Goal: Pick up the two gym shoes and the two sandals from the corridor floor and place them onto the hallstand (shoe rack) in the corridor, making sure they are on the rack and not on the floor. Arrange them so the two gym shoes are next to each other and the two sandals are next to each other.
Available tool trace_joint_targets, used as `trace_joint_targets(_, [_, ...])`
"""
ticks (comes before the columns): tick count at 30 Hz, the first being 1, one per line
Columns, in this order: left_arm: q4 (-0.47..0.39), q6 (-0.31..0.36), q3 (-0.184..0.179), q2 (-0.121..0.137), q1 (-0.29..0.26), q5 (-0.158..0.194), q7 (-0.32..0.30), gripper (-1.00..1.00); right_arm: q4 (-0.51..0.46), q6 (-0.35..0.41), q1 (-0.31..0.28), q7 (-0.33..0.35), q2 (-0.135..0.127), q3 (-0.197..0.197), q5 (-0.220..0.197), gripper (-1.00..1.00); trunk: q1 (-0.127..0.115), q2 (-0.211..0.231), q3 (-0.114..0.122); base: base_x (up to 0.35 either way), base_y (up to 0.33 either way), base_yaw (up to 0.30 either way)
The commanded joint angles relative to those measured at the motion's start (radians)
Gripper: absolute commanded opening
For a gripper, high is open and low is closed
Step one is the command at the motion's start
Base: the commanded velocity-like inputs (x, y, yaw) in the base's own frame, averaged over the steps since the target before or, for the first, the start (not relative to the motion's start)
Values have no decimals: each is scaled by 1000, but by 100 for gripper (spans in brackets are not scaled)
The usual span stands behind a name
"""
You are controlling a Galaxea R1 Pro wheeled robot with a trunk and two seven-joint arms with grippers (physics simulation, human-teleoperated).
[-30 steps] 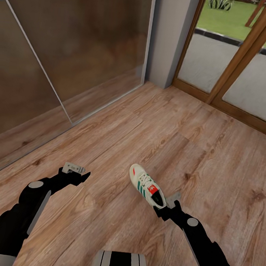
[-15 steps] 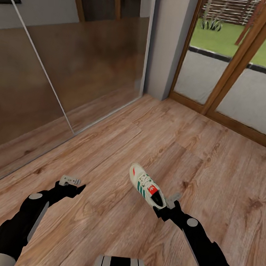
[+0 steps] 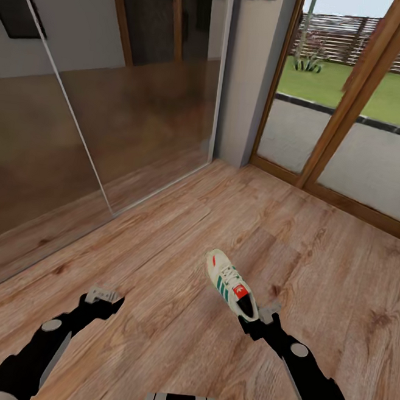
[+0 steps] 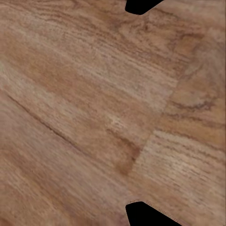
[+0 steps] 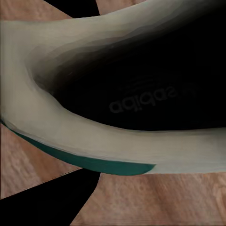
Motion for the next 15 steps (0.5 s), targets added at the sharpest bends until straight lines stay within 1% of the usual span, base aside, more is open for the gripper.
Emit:
trace_joint_targets(1, [13, -11, 4, -1, 1, -6, -3, 100, 15, -13, 0, 0, 0, -15, 8, -100, -1, 0, 5, 0, 0, 0])
trace_joint_targets(2, [41, -39, 4, -2, 3, -5, 5, 100, 44, -34, 2, 0, 1, -49, 8, -100, -1, 0, 10, 0, 0, 0])
trace_joint_targets(5, [85, -78, 4, -2, 4, -3, 13, 100, 86, -73, 5, 0, 2, -105, 8, -100, -2, 1, 27, 0, 0, 0])
trace_joint_targets(6, [113, -100, 4, -2, 5, -1, 16, 100, 112, -102, 6, 0, 2, -139, 9, -100, -3, 1, 32, 0, 0, 0])
trace_joint_targets(8, [136, -121, 7, -2, 5, 0, 18, 100, 139, -130, 6, 0, 2, -169, 9, -100, -4, 2, 43, 0, 0, 0])
trace_joint_targets(9, [152, -137, 13, -2, 5, 0, 19, 100, 167, -157, 7, 0, 2, -192, 10, -100, -4, 2, 48, 0, 0, 0])
trace_joint_targets(11, [164, -148, 20, -2, 5, 1, 20, 100, 196, -181, 7, -2, 1, -208, 10, -100, -5, 2, 59, 0, 0, 0])
trace_joint_targets(12, [172, -155, 29, -1, 5, 1, 20, 100, 227, -205, 7, -9, 0, -218, 11, -100, -6, 3, 65, 0, 0, 0])
trace_joint_targets(15, [180, -162, 42, -1, 6, 1, 21, 100, 273, -243, 7, -35, -2, -227, 11, -100, -7, 3, 81, 0, 0, 0])
